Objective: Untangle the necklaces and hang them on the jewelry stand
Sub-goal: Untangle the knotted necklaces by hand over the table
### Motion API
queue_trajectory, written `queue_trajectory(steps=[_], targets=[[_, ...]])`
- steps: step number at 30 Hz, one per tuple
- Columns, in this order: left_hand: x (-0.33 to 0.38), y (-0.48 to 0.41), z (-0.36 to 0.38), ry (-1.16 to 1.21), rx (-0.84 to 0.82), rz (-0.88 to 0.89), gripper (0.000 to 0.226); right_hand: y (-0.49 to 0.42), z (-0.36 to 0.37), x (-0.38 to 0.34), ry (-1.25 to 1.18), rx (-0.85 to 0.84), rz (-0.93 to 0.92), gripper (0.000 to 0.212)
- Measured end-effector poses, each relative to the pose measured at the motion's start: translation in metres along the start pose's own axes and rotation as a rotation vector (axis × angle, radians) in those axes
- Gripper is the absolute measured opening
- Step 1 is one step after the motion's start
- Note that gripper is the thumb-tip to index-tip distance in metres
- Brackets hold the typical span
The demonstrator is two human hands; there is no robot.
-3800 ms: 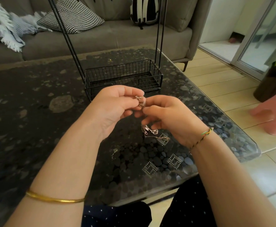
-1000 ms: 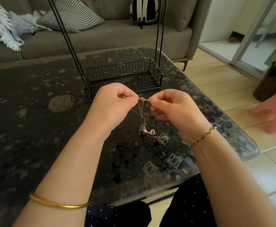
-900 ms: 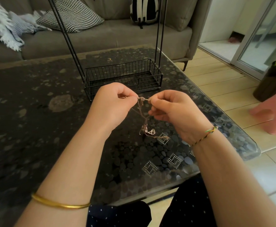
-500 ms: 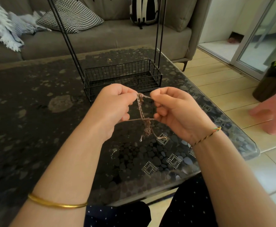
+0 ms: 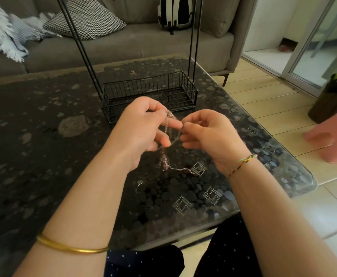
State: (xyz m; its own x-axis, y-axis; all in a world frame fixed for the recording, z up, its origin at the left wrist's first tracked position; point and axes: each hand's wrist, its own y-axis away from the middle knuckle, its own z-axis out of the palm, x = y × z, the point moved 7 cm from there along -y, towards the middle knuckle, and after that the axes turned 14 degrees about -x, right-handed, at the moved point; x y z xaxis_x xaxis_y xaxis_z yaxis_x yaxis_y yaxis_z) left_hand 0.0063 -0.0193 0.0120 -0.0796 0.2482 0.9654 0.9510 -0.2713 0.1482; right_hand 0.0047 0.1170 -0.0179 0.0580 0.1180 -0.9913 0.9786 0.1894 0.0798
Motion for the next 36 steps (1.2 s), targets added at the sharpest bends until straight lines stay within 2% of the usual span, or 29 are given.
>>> queue_trajectory(steps=[4, 8, 10, 13, 15, 19, 25, 30, 36], targets=[[0.002, 0.002, -0.004, 0.064, 0.034, 0.005, 0.014, -0.006, 0.021, 0.016, 0.091, -0.188, 0.159, 0.023], [0.003, 0.004, -0.01, 0.101, 0.068, 0.008, 0.014, -0.01, 0.045, 0.025, 0.303, -0.379, 0.178, 0.035], [0.003, 0.005, -0.011, 0.141, 0.071, 0.009, 0.014, -0.01, 0.05, 0.027, 0.362, -0.425, 0.208, 0.032], [0.002, 0.005, -0.013, 0.165, 0.081, 0.011, 0.014, -0.009, 0.05, 0.027, 0.44, -0.425, 0.221, 0.015], [0.001, 0.005, -0.016, 0.147, 0.109, 0.007, 0.013, -0.007, 0.047, 0.026, 0.454, -0.422, 0.226, 0.014], [-0.003, 0.003, -0.03, 0.038, 0.214, -0.002, 0.014, -0.007, 0.028, 0.024, 0.399, -0.339, 0.247, 0.014], [-0.01, 0.0, -0.042, -0.206, 0.305, 0.001, 0.018, -0.003, 0.001, 0.018, 0.053, -0.119, 0.217, 0.026], [-0.012, -0.002, -0.039, -0.336, 0.25, -0.008, 0.018, -0.002, -0.013, 0.013, -0.186, 0.053, 0.144, 0.028], [-0.014, -0.003, -0.028, -0.333, 0.147, -0.079, 0.016, 0.002, -0.023, 0.01, -0.517, 0.196, 0.076, 0.022]])
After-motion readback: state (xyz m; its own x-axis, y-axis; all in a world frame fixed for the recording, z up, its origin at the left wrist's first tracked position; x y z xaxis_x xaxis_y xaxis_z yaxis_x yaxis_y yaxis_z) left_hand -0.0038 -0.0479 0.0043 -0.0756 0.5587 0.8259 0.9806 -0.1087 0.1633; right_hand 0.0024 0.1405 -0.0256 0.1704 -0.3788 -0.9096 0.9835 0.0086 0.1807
